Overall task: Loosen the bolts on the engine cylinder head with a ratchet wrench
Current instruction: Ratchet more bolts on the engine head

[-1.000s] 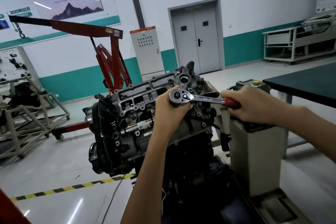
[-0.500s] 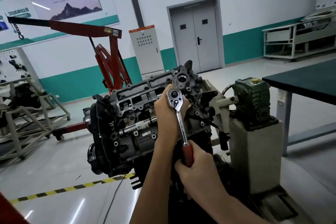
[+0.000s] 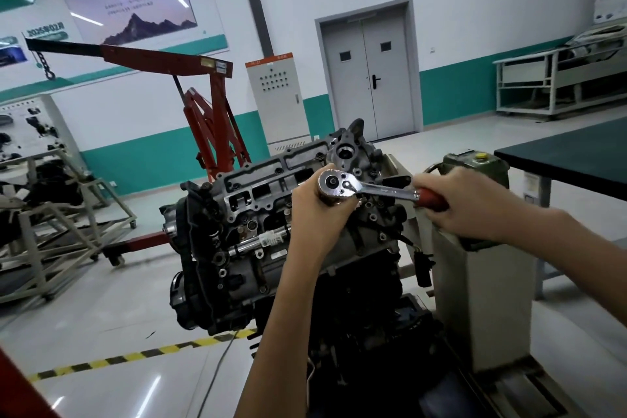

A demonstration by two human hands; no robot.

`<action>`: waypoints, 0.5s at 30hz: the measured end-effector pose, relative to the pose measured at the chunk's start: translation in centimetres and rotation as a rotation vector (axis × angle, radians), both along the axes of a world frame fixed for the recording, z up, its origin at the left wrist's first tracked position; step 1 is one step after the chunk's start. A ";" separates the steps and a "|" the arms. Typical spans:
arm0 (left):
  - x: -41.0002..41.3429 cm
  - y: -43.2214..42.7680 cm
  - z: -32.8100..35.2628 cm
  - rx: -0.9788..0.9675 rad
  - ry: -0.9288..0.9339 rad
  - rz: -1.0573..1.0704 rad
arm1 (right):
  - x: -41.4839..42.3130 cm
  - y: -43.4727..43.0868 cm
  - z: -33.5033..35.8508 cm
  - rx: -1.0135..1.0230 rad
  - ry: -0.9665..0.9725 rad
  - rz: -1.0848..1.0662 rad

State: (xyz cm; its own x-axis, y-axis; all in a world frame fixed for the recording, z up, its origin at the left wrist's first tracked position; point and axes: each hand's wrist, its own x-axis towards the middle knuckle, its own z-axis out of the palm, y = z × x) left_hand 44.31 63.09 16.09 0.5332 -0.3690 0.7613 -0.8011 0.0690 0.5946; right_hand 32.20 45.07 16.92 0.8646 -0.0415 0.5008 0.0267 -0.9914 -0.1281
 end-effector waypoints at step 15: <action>-0.7 -0.3 0.2 -0.028 0.103 0.040 | -1.3 5.5 -5.2 0.402 -0.045 0.116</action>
State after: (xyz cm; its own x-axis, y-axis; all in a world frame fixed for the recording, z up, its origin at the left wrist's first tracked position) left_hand 43.62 62.76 16.26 0.6234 -0.3250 0.7112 -0.7380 0.0558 0.6725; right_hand 30.93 50.57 11.73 0.8528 -0.1447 0.5018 0.1497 -0.8528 -0.5003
